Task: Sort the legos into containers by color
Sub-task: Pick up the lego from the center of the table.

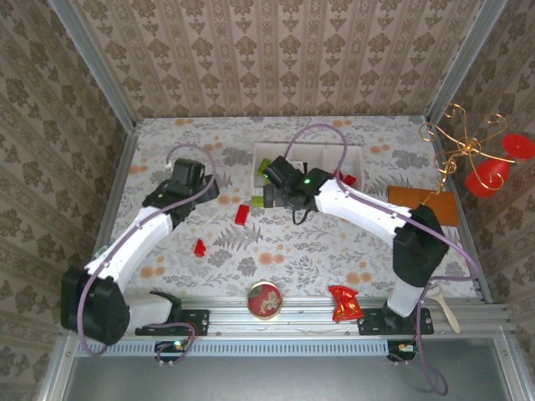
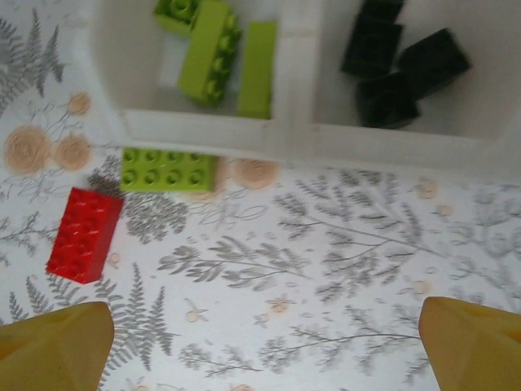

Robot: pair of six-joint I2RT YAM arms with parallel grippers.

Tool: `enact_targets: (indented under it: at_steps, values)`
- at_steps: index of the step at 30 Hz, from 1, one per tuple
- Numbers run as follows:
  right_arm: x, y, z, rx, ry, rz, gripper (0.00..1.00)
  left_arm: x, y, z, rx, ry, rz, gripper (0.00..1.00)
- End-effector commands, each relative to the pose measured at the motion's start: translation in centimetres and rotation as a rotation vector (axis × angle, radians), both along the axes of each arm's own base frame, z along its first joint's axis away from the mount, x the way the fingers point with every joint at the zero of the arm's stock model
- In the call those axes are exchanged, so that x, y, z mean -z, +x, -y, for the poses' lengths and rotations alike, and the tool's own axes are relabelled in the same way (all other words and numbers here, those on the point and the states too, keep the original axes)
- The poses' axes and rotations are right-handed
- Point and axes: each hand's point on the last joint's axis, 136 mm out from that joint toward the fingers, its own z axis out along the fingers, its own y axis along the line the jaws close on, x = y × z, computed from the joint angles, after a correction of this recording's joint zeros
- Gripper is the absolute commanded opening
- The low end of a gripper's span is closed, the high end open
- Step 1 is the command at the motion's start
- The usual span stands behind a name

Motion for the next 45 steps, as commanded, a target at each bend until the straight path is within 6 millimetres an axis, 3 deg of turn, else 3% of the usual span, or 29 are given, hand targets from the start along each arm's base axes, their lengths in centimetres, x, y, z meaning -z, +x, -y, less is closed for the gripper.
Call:
enact_targets:
  at_steps: [1, 6, 15, 36, 45]
  values:
    - [1.0, -0.5, -2.0, 0.0, -0.038, -0.023, 0.97, 0.7, -2.3, -3.4, -0.129, 0.006, 0.004, 1.0]
    - [2.2, -0.3, -5.8, -0.05, -0.094, -0.015, 0.97, 1.8, -4.6, -5.3, -0.185, -0.022, 0.017, 1.0]
    - [5.7, 0.6, -9.7, -0.072, -0.124, -0.043, 0.95, 2.9, -5.3, -5.6, -0.192, -0.037, 0.0, 1.0]
    - [11.2, 2.2, -13.3, -0.11, -0.172, -0.116, 0.81, 4.5, -5.1, -4.8, -0.172, -0.067, -0.035, 1.0]
    - [12.7, 2.1, -13.7, -0.131, -0.177, -0.155, 0.66, 4.8, -5.0, -4.8, -0.174, -0.074, -0.037, 1.0]
